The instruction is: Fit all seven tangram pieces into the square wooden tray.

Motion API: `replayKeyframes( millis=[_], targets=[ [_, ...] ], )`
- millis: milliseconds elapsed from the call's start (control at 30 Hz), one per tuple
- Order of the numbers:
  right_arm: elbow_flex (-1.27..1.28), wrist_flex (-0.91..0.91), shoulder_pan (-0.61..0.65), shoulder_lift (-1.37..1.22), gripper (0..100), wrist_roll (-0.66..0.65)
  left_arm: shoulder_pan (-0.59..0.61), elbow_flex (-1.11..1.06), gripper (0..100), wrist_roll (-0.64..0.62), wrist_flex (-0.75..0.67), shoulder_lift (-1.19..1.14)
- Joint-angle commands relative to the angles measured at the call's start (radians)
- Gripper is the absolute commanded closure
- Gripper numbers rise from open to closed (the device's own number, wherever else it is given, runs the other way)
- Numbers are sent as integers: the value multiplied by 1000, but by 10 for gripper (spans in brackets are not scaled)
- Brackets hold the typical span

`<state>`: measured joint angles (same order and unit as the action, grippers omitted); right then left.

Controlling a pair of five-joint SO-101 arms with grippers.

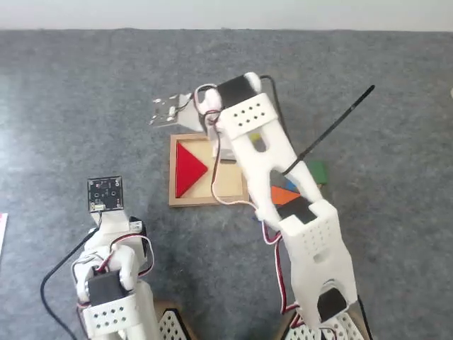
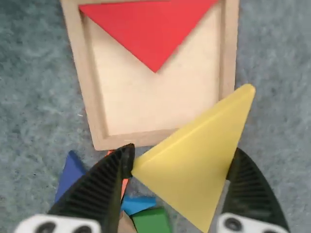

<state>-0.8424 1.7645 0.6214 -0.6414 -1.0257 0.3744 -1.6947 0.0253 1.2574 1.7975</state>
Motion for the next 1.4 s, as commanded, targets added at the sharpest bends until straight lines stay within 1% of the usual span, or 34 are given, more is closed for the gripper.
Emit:
replayKeyframes(
  millis=[0,267,467,567,667,800,900,1100,1167,1233,1267,1367],
  targets=[
    [-8,-15,38,58,775,12,8,12,920,2,3,18],
    [-14,-156,51,-130,772,6,8,12,920,2,3,18],
    [-14,-245,74,-206,772,6,8,12,920,2,3,18],
    [-14,-262,74,-211,771,0,8,12,920,2,3,18],
    [-14,-254,74,-226,754,-57,8,12,920,2,3,18],
    [-14,-254,74,-246,744,-64,8,12,920,2,3,18],
    [-14,-254,71,-252,687,-66,8,12,920,2,3,18],
    [-44,-251,65,-257,431,-66,8,12,920,2,3,18],
    [-57,-251,53,-254,374,-61,8,12,920,2,3,18],
    [-60,-251,41,-245,348,-44,8,12,920,2,3,18],
    [-68,-251,38,-240,348,-12,8,12,920,2,3,18],
    [-91,-208,38,-211,386,80,8,12,920,2,3,18]
  ],
)
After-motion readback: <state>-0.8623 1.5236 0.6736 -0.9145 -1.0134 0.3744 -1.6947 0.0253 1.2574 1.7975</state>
